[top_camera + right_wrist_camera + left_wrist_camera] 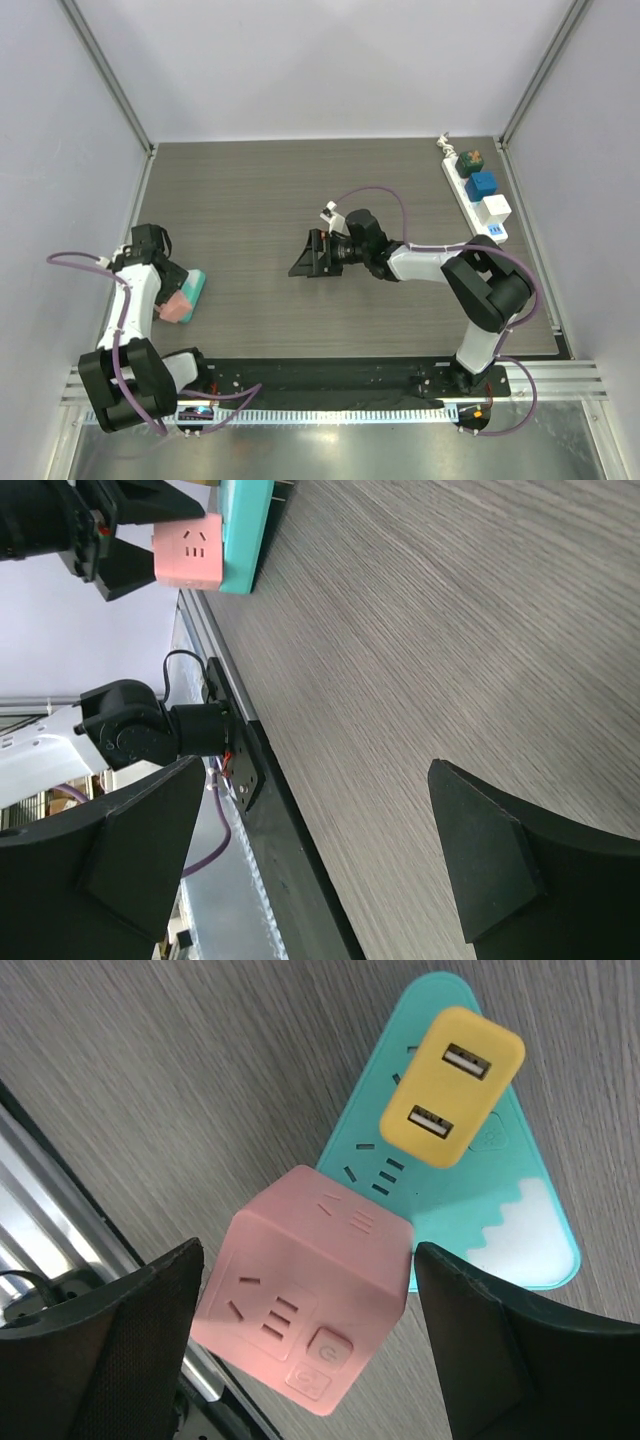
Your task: Pull the plug off the socket
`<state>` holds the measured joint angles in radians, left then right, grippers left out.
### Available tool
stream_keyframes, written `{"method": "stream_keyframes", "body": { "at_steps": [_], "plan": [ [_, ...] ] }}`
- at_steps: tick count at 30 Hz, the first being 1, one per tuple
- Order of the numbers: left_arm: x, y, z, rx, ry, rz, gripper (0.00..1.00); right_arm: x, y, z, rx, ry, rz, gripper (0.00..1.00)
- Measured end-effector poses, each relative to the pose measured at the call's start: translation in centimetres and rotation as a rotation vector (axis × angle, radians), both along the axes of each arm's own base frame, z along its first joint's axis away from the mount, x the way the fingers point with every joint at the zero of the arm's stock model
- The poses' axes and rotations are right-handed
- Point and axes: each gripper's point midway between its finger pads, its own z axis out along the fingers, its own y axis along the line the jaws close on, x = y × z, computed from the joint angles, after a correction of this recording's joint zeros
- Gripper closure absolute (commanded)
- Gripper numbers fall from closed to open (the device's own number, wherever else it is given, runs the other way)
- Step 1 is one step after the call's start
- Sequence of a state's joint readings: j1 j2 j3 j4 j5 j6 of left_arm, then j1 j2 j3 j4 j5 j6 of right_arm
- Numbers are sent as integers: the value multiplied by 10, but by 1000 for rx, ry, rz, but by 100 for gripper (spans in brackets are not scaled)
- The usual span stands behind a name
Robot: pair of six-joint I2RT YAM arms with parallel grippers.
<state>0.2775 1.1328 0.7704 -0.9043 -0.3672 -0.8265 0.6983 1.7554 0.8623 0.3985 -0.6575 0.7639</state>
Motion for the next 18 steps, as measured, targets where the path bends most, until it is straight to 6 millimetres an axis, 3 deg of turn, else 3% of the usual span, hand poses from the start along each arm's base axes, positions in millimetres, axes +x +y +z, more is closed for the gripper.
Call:
{"method": "stream_keyframes", "body": {
  "at_steps": [4, 8, 13, 18],
  "plan": [
    [7, -3, -6, -18, -30, -22, 27, 1, 1, 3, 10, -6, -2, 0],
    [19, -13, -8, -47, -96, -70, 30, 2, 2, 3, 13, -1, -8, 0],
    [32, -39, -8, -102, -155, -163, 44, 2, -1, -1, 5, 10, -27, 0],
    [36, -61, -8, -132, -199, -248, 50, -3, -7, -11, -18, 36, -45, 0]
  ]
}}
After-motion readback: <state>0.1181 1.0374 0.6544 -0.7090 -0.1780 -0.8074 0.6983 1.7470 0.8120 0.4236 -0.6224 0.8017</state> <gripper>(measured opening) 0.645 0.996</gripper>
